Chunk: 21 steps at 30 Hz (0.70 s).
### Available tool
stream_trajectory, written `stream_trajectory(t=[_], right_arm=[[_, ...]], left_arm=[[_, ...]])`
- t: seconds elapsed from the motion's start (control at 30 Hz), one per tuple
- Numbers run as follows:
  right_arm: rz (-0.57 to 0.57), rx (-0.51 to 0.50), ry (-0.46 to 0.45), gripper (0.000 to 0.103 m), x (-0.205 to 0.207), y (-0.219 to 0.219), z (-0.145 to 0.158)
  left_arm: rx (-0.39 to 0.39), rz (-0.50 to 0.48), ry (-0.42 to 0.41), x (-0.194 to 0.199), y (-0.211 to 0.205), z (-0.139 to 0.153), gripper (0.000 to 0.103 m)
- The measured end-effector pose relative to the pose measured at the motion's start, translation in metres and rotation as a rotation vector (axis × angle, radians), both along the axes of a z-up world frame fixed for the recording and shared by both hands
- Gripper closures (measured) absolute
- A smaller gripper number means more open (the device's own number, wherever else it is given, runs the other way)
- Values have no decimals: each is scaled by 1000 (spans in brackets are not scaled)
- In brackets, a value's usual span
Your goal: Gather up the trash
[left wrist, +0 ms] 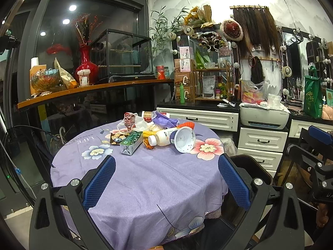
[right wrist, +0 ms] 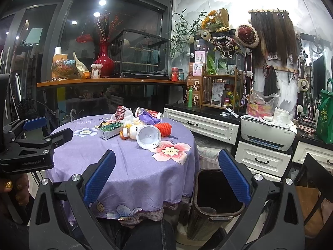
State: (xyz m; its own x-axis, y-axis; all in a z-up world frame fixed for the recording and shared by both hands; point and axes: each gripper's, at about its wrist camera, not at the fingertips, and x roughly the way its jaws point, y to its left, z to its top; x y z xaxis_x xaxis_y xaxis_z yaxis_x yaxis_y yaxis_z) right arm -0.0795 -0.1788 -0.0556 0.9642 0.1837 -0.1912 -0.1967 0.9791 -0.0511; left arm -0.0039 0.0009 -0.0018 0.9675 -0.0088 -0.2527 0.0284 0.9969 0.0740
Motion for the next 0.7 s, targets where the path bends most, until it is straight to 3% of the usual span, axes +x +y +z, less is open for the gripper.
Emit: stream_trajectory(t=[0.43,0.7], right_arm=[[-5,-22,11,5,3,2,-2],[40,-74,104,5,25,11,-14]], left_arm=[[5,2,23,5,2,-8,5],[-14,20,108,26,15,-22,5]])
